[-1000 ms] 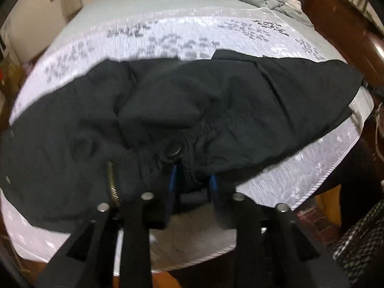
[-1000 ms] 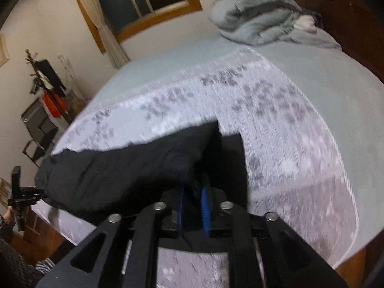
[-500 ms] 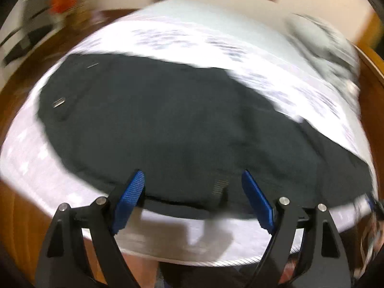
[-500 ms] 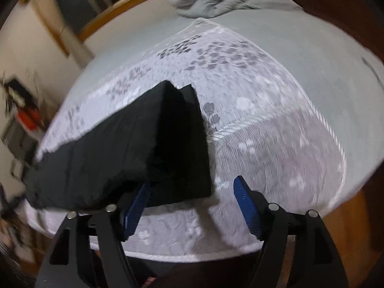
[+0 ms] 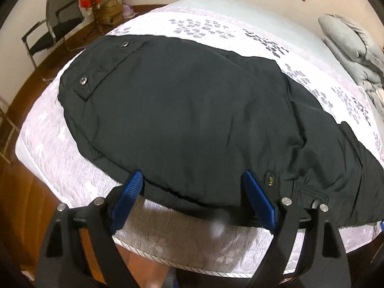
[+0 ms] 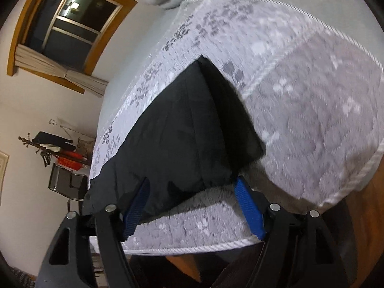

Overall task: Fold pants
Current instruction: 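Open both grippers and withdraw them from the folded pants, then grasp the stacked leg ends of the pants with the right gripper, then lift the leg ends with the right gripper and fold them toward the waistband, then open the right gripper and withdraw it from the pants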

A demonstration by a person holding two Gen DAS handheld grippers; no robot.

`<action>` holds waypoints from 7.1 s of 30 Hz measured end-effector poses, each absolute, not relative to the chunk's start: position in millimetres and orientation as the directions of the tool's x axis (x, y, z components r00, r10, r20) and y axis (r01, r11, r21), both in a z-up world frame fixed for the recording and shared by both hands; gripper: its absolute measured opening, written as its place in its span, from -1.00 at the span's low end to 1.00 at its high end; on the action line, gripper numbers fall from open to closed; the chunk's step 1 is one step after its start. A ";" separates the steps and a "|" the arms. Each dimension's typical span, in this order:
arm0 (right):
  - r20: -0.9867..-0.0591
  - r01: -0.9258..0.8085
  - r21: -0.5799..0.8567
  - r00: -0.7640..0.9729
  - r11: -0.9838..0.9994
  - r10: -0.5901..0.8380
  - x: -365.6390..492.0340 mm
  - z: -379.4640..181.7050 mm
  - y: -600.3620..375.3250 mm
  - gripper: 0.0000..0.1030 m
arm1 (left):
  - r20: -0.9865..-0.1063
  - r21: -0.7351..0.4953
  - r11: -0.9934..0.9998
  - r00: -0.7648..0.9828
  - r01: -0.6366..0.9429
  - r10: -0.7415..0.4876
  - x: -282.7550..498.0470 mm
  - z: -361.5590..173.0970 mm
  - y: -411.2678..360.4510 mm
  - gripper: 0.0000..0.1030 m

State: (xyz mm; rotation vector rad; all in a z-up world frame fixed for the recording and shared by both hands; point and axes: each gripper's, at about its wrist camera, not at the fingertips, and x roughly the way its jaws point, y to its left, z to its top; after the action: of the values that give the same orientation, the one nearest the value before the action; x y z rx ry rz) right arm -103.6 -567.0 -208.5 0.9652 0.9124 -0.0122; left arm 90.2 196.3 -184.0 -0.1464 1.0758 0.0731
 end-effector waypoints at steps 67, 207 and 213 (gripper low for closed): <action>-0.613 0.372 0.741 0.714 0.558 0.338 -29.8 -240.4 -544.9 -0.60 | -0.888 -0.271 0.839 0.459 -0.473 -0.028 119.9 -204.4 281.5 0.30; -0.766 -0.418 0.150 0.524 0.896 0.372 59.2 -151.5 -202.5 0.42 | -0.854 -0.280 0.917 0.511 -0.284 -0.102 90.2 -213.7 169.7 0.53; -0.792 -0.423 0.118 0.505 0.898 0.342 76.2 -166.9 -193.8 -0.22 | -0.854 -0.287 0.915 0.510 -0.285 -0.109 91.2 -215.1 169.4 0.57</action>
State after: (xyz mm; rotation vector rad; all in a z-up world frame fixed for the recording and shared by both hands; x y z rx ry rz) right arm 76.2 -193.8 -166.9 -0.0954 0.9334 0.4628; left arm 91.2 169.4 -215.1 -0.4221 1.0391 0.1096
